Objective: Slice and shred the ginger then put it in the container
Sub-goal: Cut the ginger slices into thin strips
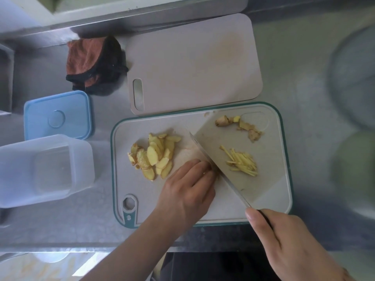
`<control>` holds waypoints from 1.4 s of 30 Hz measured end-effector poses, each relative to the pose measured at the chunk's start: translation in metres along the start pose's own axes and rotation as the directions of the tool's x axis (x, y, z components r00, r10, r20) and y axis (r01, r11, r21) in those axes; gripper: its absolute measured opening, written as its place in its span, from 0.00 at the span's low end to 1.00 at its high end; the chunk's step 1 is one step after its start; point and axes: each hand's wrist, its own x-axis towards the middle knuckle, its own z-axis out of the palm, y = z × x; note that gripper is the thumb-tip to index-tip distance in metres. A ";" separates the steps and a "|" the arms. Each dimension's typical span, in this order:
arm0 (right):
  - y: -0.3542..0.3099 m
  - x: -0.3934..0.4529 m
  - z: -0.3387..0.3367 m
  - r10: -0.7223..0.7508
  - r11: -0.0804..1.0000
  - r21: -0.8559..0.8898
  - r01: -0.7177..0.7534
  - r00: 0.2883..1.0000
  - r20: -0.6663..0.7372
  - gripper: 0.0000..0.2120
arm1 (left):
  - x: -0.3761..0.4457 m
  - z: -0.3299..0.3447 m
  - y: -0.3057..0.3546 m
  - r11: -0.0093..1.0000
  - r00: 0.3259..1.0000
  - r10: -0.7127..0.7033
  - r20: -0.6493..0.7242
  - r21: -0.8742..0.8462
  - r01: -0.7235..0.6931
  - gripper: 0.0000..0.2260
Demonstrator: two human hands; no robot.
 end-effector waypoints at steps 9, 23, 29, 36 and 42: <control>0.002 -0.003 -0.003 0.005 1.000 0.006 -0.005 1.000 0.030 0.40 | 0.000 0.003 -0.001 1.000 1.000 -0.001 -0.017 0.005 0.001 0.03; -0.004 -0.005 -0.007 0.043 0.998 -0.039 -0.040 0.994 0.103 0.50 | -0.001 0.002 -0.002 1.000 1.000 0.006 -0.003 0.002 -0.006 0.03; -0.006 -0.004 -0.002 0.030 0.999 -0.036 -0.028 0.998 0.058 0.42 | 0.000 0.004 -0.002 1.000 1.000 0.005 -0.021 -0.019 -0.005 0.03; -0.011 0.018 0.006 -0.042 0.999 -0.001 0.042 0.999 0.017 0.30 | 0.001 0.000 -0.003 1.000 1.000 0.024 -0.011 -0.018 -0.024 0.03; -0.004 0.007 0.000 -0.024 1.000 -0.001 0.024 0.999 -0.042 0.32 | 0.001 -0.002 -0.003 0.999 0.999 0.032 -0.022 -0.013 -0.032 0.03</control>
